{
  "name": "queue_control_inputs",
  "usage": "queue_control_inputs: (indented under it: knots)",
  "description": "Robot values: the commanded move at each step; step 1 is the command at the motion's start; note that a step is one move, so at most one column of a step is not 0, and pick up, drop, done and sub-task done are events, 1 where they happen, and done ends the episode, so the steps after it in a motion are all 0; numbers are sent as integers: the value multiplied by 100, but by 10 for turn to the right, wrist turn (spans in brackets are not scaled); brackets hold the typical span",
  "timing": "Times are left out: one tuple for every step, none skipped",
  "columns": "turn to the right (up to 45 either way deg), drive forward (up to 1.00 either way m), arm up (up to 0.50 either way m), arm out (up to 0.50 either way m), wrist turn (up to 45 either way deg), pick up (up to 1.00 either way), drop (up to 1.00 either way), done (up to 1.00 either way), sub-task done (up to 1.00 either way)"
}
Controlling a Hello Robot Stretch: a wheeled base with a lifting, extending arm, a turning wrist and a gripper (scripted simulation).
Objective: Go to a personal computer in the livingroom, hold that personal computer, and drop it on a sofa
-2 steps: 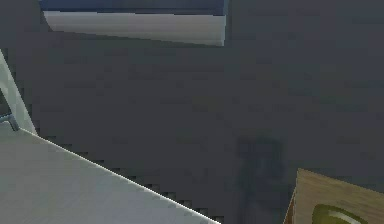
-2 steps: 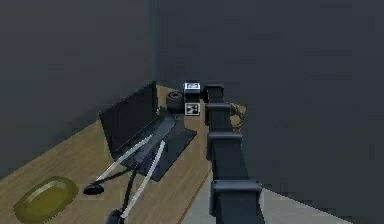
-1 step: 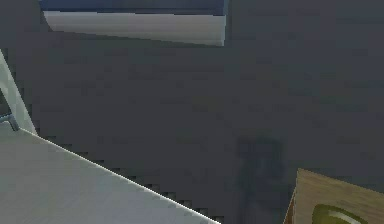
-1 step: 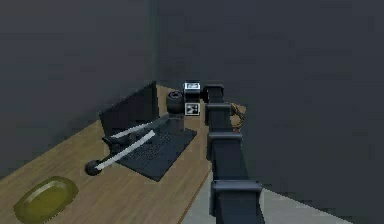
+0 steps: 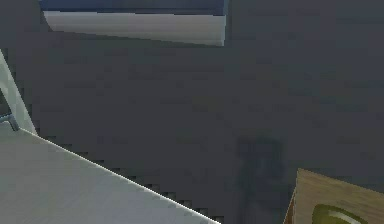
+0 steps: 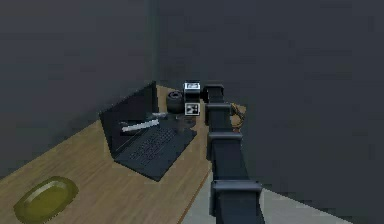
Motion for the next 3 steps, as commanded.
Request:
queue_control_inputs:
  knots:
    - [0,0,0,0,120,0,0,0,0]
    - [0,0,-30,0,0,0,0,0,0]
    - [0,0,0,0,0,100,0,0,0]
